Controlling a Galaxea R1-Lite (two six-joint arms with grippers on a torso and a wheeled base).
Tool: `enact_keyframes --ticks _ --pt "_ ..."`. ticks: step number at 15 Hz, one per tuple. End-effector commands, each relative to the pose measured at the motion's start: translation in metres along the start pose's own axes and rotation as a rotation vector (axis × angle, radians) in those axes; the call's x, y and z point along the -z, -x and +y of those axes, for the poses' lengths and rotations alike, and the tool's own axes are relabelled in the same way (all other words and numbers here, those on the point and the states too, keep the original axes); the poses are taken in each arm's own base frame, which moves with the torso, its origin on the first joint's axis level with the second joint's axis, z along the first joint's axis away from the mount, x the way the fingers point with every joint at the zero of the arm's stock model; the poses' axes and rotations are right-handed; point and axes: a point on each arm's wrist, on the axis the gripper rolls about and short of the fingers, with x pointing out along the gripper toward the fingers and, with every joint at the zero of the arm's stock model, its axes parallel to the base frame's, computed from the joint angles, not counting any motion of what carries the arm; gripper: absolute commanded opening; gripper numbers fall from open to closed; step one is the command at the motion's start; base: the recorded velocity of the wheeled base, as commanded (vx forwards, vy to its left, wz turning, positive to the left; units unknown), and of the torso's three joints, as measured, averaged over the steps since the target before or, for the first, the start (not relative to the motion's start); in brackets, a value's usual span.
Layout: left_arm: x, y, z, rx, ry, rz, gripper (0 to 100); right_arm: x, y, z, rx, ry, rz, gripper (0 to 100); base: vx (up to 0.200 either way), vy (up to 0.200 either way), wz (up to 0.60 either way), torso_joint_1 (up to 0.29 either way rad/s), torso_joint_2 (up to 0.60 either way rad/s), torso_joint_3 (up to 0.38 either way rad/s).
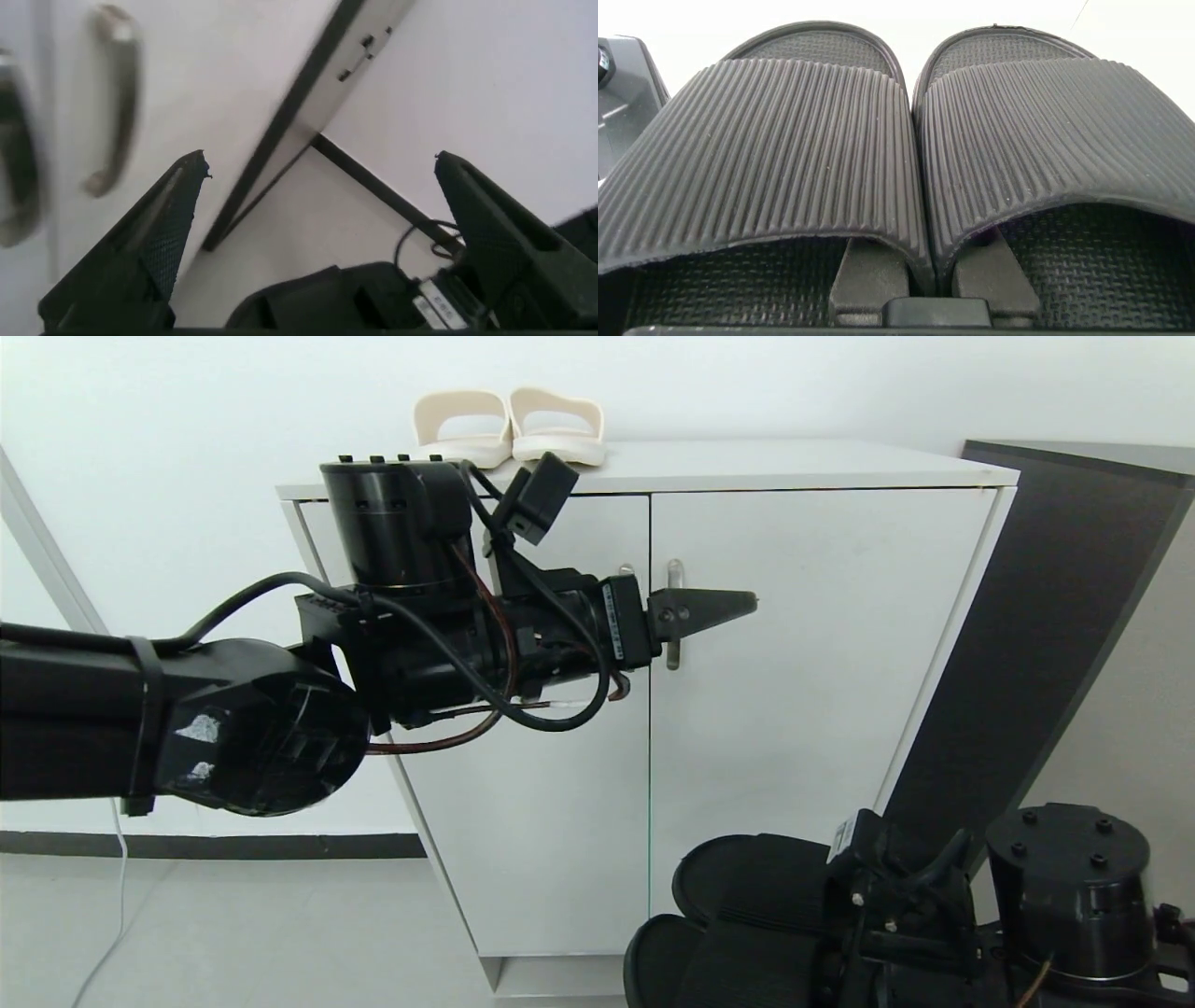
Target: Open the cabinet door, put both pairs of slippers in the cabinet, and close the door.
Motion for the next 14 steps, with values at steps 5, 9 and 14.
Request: enact_keyframes --ticks 5,9,14 --pt "-0.002 -0.001 0.005 -0.095 -0.001 -0.041 100 0.003 -0.002 0.0 -0.001 -0.002 0.015 0 0.0 0.0 0.0 0.0 0.0 0.0" --pt "-0.001 -0.017 0.016 -0.156 -0.003 -0.064 100 0.004 -0.002 0.0 0.001 -0.003 0.01 0 0.0 0.0 0.0 0.0 0.0 0.0" --pt "-0.001 -0.032 0.025 -0.188 0.002 -0.058 100 0.004 -0.002 0.0 0.001 -0.003 0.01 0 0.0 0.0 0.0 0.0 0.0 0.0"
